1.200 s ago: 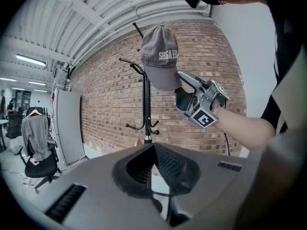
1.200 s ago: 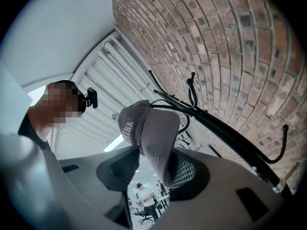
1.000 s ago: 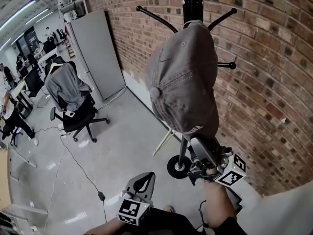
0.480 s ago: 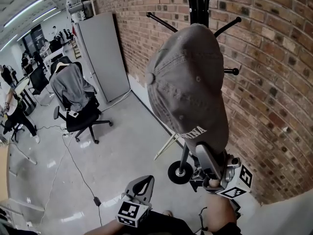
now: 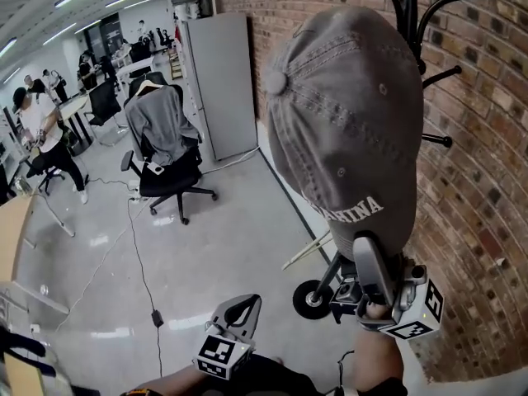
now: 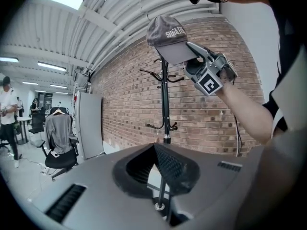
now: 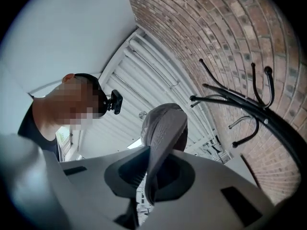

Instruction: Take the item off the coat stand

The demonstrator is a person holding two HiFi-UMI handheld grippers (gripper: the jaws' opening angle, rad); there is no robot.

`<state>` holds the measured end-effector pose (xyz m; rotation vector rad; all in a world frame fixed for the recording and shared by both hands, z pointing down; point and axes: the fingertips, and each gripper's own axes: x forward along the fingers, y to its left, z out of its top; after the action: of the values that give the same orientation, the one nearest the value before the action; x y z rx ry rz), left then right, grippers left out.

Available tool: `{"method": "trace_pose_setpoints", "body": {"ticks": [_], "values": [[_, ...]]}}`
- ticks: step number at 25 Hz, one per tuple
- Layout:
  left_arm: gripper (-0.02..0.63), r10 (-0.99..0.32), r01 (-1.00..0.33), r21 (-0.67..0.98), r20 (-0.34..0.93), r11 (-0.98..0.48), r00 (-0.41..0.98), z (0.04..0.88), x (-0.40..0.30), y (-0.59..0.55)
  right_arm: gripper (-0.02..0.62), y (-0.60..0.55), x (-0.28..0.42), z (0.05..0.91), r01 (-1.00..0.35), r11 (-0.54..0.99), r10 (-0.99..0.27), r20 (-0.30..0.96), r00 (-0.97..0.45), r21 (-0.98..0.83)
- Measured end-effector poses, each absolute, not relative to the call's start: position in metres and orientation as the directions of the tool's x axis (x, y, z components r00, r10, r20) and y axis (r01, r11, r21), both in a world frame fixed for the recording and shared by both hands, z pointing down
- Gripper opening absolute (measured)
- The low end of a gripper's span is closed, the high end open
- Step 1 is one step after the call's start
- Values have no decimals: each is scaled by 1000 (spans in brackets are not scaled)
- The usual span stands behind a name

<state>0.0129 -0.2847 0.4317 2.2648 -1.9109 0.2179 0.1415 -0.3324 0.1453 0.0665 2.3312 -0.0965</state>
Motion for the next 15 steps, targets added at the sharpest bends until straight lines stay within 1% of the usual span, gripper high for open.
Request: {"method": "trace_pose_setpoints", "body": {"ticks": [5,9,12,15], "values": [[34,-966,-997,39,246,-73,81,434,-12,-262,32,-310,112,166,209,969,52,-715,-697,-133],[34,-964,-999,34,265,-21,29,444,-42,-261,31,-308,79,206,293,924,38,-703,-710,-246],[34,-963,-999,23,266,-33,38,447,-51,-256,32,-304,64,241,291,887,-28,-672,-740,-358],[34,-963,-997,18,258,-73,76,449,-57,-250,32,-296,52,275,239,861,-110,-623,-774,-449]]}}
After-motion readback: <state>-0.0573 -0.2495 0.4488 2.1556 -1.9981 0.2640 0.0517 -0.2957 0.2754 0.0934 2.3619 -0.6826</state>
